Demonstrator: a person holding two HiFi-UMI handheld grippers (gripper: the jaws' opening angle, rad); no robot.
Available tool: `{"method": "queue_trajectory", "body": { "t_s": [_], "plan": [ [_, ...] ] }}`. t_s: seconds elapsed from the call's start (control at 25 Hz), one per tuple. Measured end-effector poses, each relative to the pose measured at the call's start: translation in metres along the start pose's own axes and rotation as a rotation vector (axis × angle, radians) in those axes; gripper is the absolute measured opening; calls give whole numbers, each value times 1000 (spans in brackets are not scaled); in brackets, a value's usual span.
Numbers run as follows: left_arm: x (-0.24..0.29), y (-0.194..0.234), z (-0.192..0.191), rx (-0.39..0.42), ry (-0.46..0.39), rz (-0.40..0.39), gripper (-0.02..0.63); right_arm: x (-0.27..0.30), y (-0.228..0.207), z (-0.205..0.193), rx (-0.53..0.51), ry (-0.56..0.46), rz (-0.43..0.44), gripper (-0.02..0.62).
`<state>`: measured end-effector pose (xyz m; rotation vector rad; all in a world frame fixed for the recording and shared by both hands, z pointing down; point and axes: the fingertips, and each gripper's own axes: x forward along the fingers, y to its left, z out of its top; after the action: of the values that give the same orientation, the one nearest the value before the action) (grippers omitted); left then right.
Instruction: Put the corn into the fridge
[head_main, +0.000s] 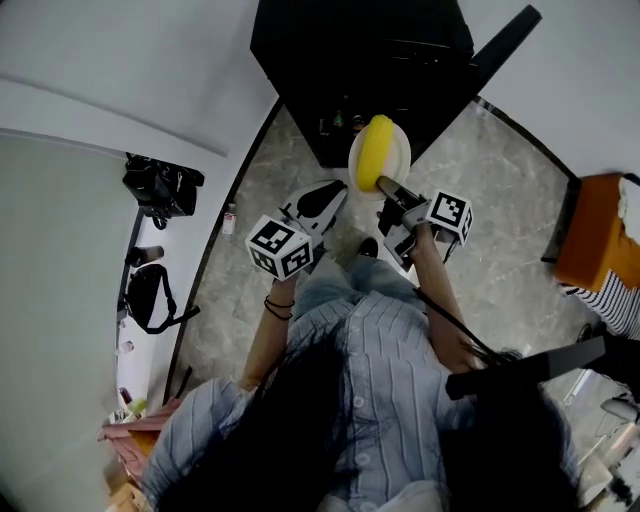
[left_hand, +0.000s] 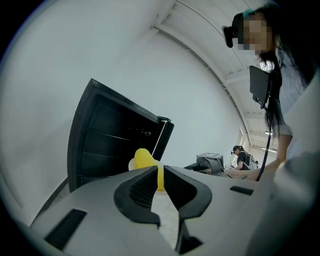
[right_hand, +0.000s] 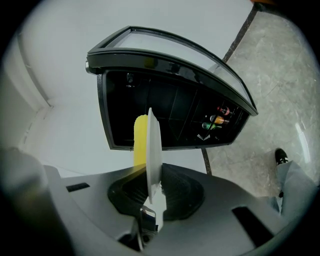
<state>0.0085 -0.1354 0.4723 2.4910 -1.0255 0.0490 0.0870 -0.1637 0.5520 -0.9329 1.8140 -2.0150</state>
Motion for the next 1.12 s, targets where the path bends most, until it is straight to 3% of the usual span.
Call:
{"method": "queue_trajectory", "body": {
  "t_s": [0.52,0.72,1.12],
  "plan": [
    [9,25,19,0,-4,-11,41,14,18,14,11,-30,9,40],
    [23,49,32,15,10,-58,41,39,25,31,13,-60,5,40],
    [25,48,55,89,29,-156,41,58,54,50,-16,-120,19,40]
  ]
}}
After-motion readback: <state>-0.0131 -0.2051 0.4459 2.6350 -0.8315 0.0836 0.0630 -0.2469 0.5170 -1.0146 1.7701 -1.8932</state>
